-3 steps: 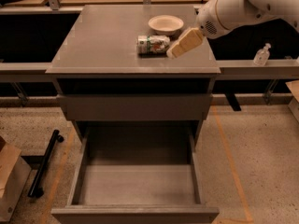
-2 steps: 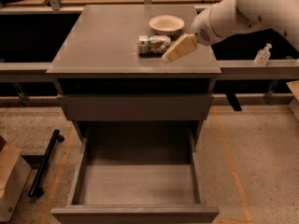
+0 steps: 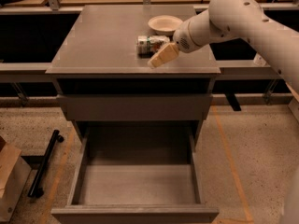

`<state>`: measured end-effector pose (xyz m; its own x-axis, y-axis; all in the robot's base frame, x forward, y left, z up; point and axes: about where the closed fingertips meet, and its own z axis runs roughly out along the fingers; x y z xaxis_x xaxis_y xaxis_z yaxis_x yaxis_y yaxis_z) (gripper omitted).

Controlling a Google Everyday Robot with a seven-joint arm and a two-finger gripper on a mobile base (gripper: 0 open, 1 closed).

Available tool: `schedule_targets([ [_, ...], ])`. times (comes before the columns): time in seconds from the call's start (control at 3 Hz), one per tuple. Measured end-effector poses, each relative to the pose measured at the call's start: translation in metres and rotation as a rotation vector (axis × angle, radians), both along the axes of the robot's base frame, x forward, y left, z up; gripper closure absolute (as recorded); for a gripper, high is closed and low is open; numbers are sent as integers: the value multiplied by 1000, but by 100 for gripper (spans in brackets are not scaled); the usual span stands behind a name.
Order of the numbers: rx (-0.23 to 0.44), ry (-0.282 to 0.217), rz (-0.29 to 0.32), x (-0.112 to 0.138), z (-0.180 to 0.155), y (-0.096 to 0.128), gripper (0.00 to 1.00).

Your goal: Place 7up can into middle drawer

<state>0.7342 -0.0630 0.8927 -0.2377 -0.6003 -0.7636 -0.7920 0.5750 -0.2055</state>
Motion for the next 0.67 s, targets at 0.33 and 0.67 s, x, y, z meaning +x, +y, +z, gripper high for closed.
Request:
schedule_targets([
  [0.33, 38, 14, 27, 28, -15, 20, 0],
  [0.67, 70, 24, 51, 57, -26, 37, 0],
])
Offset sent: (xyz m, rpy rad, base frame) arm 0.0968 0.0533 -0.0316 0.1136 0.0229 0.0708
